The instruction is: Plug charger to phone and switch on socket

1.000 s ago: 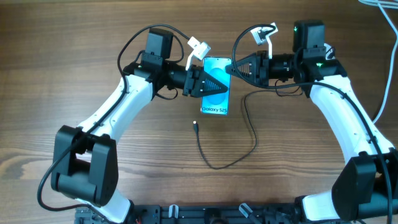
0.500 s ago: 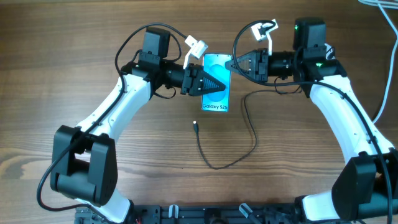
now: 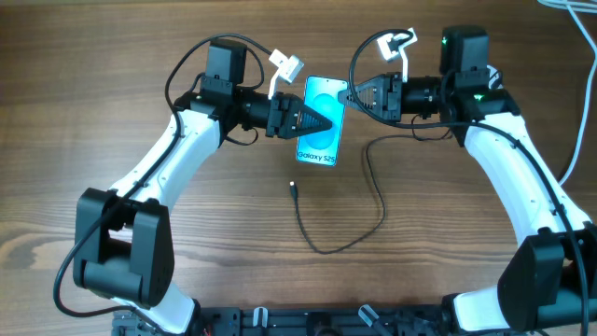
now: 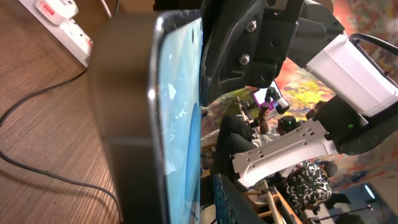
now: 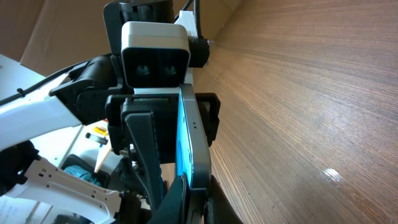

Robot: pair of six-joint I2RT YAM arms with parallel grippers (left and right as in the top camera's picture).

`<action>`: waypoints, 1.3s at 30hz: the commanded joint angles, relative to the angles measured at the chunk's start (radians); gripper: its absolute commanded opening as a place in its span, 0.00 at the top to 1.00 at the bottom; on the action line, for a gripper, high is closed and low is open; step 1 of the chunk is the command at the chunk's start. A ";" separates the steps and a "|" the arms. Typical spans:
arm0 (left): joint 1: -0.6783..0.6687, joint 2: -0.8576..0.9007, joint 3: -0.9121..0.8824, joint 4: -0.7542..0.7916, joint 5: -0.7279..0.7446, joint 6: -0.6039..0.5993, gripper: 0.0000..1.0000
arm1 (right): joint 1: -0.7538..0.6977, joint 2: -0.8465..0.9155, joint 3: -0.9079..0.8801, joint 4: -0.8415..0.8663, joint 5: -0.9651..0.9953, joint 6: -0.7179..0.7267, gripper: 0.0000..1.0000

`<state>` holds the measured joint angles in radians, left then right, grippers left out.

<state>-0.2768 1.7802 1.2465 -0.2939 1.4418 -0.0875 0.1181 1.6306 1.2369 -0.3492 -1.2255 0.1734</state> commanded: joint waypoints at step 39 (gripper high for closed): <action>-0.022 -0.019 0.011 -0.474 0.135 -0.830 0.96 | -0.103 0.002 0.012 -0.344 0.867 0.144 0.00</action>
<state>-0.2947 1.7802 1.2476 -0.7673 1.4616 -0.8116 0.0143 1.6310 1.2404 -0.6949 -0.3725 0.3134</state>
